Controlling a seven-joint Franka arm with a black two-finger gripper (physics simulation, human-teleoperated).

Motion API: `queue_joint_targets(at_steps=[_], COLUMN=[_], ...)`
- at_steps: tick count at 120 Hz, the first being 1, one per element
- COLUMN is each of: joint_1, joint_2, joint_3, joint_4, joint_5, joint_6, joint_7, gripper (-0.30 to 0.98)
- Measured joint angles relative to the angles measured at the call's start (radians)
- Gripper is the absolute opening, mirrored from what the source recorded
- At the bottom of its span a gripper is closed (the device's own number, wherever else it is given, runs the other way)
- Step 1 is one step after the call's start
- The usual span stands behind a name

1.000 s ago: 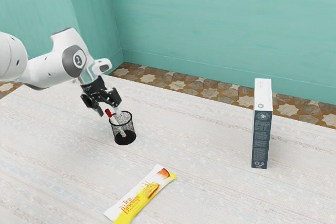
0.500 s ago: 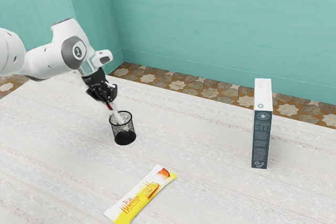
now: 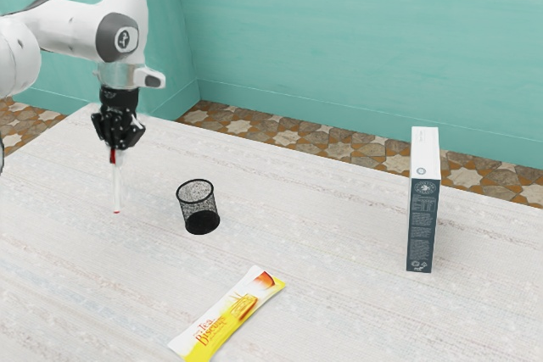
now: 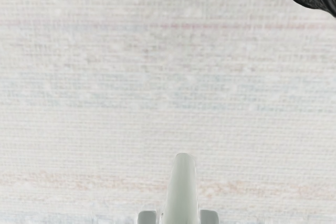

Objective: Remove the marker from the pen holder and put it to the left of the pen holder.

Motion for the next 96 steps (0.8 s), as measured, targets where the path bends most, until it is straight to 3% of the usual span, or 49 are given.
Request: queue_joint_targets(at_steps=[20,41,89,96], joint_1=[0.0,0.016,0.041,0.041], joint_2=[0.264,0.363,0.441,0.444], joint_3=[0.026,0.03,0.011,0.006], joint_4=[0.205,0.278,0.395,0.397], joint_5=[0.112,0.15,0.161,0.157], joint_6=[-0.252,-0.394,-0.421,-0.412], joint_7=[-0.029,-0.049,-0.076,-0.081], gripper=[-0.1,-0.1,-0.1,0.03])
